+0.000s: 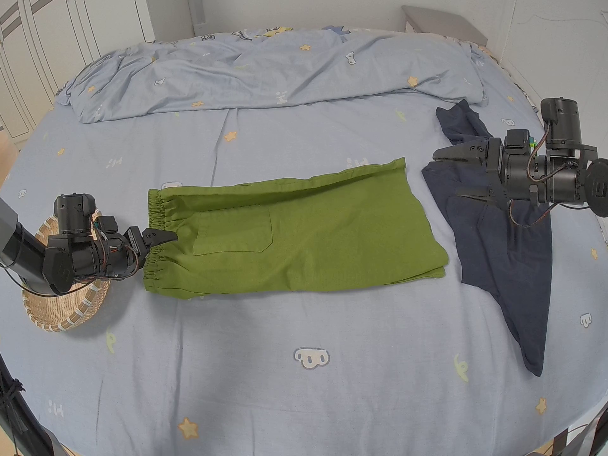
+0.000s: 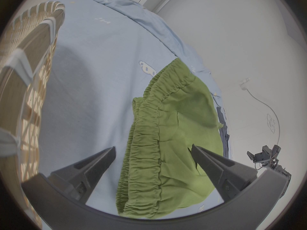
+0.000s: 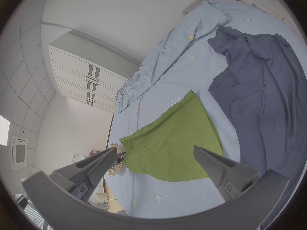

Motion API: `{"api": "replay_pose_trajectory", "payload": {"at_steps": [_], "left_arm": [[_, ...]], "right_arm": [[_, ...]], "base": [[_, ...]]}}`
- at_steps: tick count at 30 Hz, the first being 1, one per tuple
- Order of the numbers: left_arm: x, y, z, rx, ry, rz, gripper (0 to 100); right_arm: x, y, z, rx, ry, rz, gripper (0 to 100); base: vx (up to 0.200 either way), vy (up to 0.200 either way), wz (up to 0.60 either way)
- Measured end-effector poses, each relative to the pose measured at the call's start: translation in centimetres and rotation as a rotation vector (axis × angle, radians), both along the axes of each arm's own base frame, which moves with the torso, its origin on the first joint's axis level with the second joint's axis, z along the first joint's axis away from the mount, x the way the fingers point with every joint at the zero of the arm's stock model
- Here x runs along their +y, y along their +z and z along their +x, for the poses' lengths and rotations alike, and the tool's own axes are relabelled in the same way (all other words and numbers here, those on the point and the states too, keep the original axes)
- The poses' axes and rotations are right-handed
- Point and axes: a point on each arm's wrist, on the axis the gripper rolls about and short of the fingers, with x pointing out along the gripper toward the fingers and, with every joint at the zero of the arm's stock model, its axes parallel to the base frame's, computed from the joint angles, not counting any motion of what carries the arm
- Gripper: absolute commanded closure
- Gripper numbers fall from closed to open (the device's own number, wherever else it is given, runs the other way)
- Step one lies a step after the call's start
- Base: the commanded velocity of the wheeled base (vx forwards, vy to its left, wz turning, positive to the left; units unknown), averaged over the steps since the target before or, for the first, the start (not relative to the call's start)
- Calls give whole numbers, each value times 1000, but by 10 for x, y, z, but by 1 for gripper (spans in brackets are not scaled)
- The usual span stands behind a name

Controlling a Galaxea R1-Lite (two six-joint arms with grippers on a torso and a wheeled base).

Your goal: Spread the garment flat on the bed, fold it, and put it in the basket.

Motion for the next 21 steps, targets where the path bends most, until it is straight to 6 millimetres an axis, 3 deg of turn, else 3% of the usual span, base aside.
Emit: {"api": "replay_pose_trajectory", "payload": {"at_steps": [11,21], "left_arm": [[-2,-3,6,-11,-22,-21,0],[-3,-7,15,-46,-107,-148,0]], "right_arm": [[3,-4,1,11,10,-2,0],[2,-4,2,7,7,-4,0]], "base": [[0,0,0],[0,0,0]]}}
